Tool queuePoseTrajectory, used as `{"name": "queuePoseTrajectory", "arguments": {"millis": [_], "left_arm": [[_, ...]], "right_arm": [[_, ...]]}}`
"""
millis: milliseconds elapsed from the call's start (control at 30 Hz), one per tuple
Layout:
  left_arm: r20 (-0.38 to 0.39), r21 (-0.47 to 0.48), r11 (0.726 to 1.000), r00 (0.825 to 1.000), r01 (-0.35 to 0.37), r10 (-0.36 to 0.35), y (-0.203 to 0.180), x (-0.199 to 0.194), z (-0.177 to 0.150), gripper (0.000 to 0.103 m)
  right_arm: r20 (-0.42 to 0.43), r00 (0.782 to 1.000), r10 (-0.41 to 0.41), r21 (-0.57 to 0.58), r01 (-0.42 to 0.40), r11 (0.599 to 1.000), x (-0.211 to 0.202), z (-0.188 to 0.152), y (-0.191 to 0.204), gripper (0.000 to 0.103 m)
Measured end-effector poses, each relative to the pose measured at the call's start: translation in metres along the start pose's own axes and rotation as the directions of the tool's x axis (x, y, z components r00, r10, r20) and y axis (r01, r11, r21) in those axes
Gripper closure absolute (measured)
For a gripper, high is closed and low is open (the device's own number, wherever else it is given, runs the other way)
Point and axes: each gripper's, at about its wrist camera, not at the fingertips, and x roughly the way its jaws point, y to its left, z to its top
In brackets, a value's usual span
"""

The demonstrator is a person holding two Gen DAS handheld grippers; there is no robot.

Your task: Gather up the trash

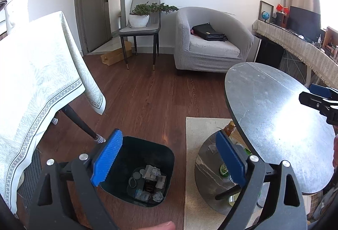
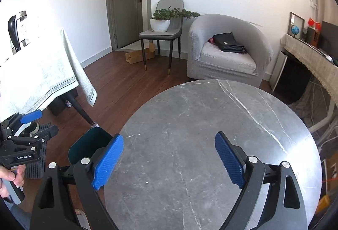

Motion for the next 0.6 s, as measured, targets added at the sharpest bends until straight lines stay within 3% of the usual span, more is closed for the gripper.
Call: {"name": "queuePoseTrajectory", "arguments": {"millis": [200, 433, 600], "left_arm": [[-0.02, -0.025, 0.999, 0.999, -0.037, 0.036, -0.006, -0.001, -0.008, 0.007], [-0.016, 0.002, 0.998, 0.998, -0.056, 0.056, -0.012, -0.003, -0.014, 0.007], [-0.009, -0.008, 0.998, 0.998, -0.065, 0.065, -0.009, -0.006, -0.015, 0.006]], "right_arm": [[-0.013, 1.0, -0.019, 0.091, 0.02, 0.996, -0.015, -0.022, -0.035, 0.011], [-0.013, 0.999, -0.041, 0.107, 0.042, 0.993, -0.022, -0.038, -0.054, 0.011], [0.038, 0.999, -0.017, 0.083, 0.014, 0.996, -0.027, -0.045, -0.055, 0.01]]}}
